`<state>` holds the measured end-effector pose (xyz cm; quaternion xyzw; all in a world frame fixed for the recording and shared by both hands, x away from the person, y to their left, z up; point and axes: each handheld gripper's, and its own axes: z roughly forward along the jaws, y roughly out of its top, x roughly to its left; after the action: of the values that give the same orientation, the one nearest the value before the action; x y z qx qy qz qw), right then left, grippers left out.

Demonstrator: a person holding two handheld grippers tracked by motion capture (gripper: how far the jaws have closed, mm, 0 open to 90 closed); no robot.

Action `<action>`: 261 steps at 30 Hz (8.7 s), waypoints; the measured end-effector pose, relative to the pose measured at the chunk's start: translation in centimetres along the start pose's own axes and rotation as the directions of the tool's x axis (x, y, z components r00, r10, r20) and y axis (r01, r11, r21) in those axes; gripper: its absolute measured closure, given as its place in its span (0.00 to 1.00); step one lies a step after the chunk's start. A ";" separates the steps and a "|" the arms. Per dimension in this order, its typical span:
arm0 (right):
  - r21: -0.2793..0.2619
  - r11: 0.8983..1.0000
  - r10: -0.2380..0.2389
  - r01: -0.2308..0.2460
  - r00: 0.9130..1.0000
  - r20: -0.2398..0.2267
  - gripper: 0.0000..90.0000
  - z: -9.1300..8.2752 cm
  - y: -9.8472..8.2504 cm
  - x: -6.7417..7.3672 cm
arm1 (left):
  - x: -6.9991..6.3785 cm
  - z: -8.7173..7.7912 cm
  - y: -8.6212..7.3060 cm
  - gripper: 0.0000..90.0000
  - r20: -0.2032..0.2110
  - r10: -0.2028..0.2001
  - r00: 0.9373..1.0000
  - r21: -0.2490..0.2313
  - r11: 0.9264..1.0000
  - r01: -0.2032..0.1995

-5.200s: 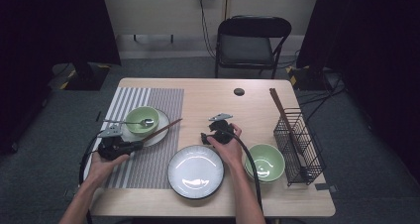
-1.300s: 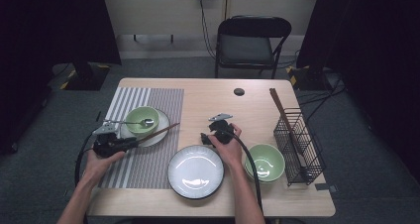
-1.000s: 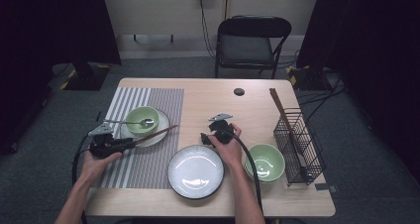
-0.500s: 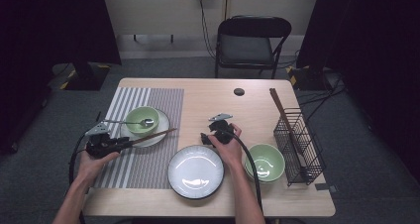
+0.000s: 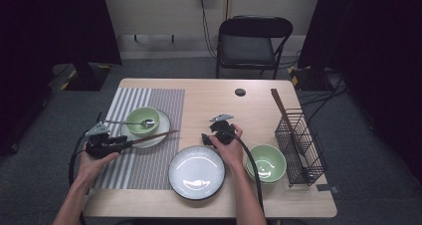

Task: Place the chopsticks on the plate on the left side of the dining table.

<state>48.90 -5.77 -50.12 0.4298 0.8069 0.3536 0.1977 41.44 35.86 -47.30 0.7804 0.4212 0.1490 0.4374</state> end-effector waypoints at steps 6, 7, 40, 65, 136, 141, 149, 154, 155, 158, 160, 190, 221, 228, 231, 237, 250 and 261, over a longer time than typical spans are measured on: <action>0.000 1.000 0.000 0.000 1.000 0.000 0.21 0.0 0.0 0.0 | 0.0 -1.0 0.4 0.63 0.047 -0.049 0.998 -0.050 0.997 0.052; 0.000 1.000 0.000 0.000 1.000 0.000 0.21 0.0 0.0 0.0 | -0.2 -1.1 0.5 0.66 0.062 -0.047 0.997 -0.057 0.997 0.051; 0.000 1.000 0.001 -0.001 1.000 0.000 0.21 0.0 0.0 0.0 | -0.6 0.2 -0.1 0.86 0.074 -0.016 0.997 0.015 1.000 0.015; 0.000 1.000 0.001 -0.001 1.000 0.000 0.21 0.0 0.0 0.0 | 0.3 0.3 -0.3 0.85 0.037 -0.047 0.998 -0.009 0.999 0.047; 0.000 1.000 0.001 -0.001 1.000 0.000 0.21 0.0 0.0 0.0 | 3.2 -4.0 0.0 0.19 -0.051 -0.138 0.989 -0.105 0.986 0.132; 0.000 1.000 0.001 -0.001 1.000 0.000 0.21 0.0 0.0 0.0 | 3.8 -4.2 -0.7 0.18 -0.086 -0.119 0.989 -0.086 0.990 0.111; 0.000 1.000 0.001 -0.001 1.000 0.000 0.21 0.0 0.0 0.0 | 4.3 -3.4 -1.8 0.21 -0.110 -0.104 0.988 -0.037 0.994 0.100; 0.000 1.000 0.001 -0.001 1.000 0.000 0.21 0.0 0.0 0.0 | 4.5 -2.7 -1.8 0.20 -0.115 -0.106 0.988 -0.036 0.994 0.102; 0.000 1.000 0.001 -0.001 1.000 0.000 0.21 0.0 0.0 0.0 | 4.5 -2.6 -1.8 0.20 -0.112 -0.113 0.987 -0.038 0.993 0.109; 0.000 1.000 0.000 0.000 1.000 0.000 0.21 0.0 0.0 0.0 | 4.5 -2.4 -1.8 0.19 -0.110 -0.109 0.988 -0.036 0.994 0.105; 0.000 1.000 0.000 0.000 1.000 0.000 0.21 0.0 0.0 0.0 | 4.6 -2.3 -1.7 0.19 -0.121 -0.106 0.987 -0.042 0.994 0.101; 0.000 1.000 0.001 -0.001 1.000 0.000 0.21 0.0 0.0 0.0 | 3.9 -1.7 -1.7 0.24 -0.111 -0.071 0.991 -0.026 0.997 0.068; 0.000 1.000 0.001 -0.001 1.000 0.000 0.21 0.0 0.0 0.0 | 3.9 -1.3 -1.7 0.26 -0.113 -0.065 0.991 -0.033 0.998 0.062; 0.000 1.000 0.000 0.000 1.000 0.000 0.21 0.0 0.0 0.0 | 3.8 -1.3 -1.7 0.26 -0.111 -0.058 0.992 -0.019 0.998 0.056; 0.000 1.000 0.001 -0.001 1.000 0.000 0.21 0.0 0.0 0.0 | 3.7 -1.5 -1.9 0.27 -0.112 -0.061 0.992 -0.020 0.998 0.059; 0.000 1.000 0.001 -0.001 1.000 0.000 0.21 0.0 0.0 0.0 | 3.8 -1.8 -2.1 0.27 -0.116 -0.063 0.991 -0.012 0.998 0.062; 0.000 1.000 0.001 -0.001 1.000 0.000 0.21 0.0 0.0 0.0 | 0.6 -4.0 -0.3 0.29 -0.066 -0.011 0.998 -0.064 0.998 0.006; 0.000 1.000 0.001 -0.001 1.000 0.000 0.21 0.0 0.0 0.0 | -2.0 -5.5 -1.8 0.30 -0.052 0.035 0.998 -0.030 0.999 -0.037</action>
<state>48.89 -5.76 -50.12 0.4305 0.8067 0.3535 0.1974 35.98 37.78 -45.36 0.7769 0.4158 0.1837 0.4357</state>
